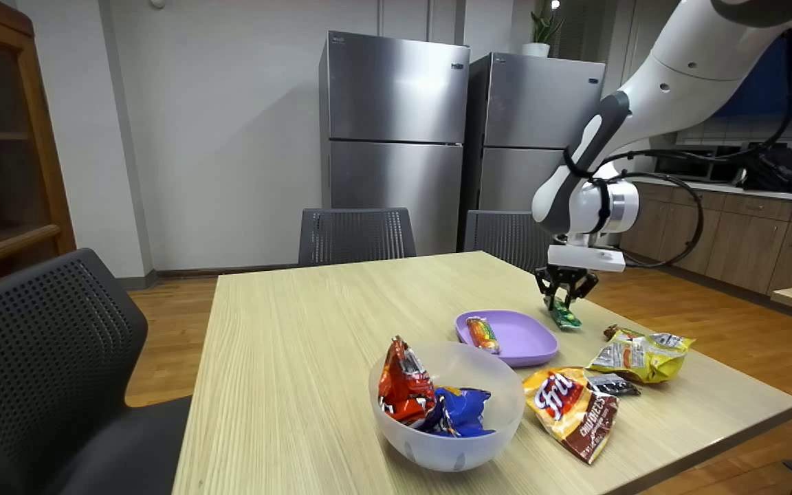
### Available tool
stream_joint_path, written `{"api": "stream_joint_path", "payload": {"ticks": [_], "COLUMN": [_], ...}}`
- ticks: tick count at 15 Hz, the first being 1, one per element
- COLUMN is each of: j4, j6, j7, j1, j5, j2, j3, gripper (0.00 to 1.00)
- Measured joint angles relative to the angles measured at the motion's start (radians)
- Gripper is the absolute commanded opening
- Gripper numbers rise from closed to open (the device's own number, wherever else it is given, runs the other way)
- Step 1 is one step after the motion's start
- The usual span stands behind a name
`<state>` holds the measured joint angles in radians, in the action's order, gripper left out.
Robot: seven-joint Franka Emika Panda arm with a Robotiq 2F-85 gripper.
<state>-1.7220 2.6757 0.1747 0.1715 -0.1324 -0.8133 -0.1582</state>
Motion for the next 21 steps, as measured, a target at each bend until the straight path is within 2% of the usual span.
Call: {"api": "stream_joint_path", "payload": {"ticks": [8, 16, 21], "j4": [-0.023, -0.124, -0.193], "j6": [0.001, 0.029, 0.045], "j7": [-0.061, -0.093, -0.093], "j1": [0.007, -0.003, -0.033], "j5": [0.000, -0.002, -0.003], "j2": [0.096, 0.181, 0.213], "j3": [0.034, 0.115, 0.140], "gripper": [0.08, 0.08, 0.08]}}
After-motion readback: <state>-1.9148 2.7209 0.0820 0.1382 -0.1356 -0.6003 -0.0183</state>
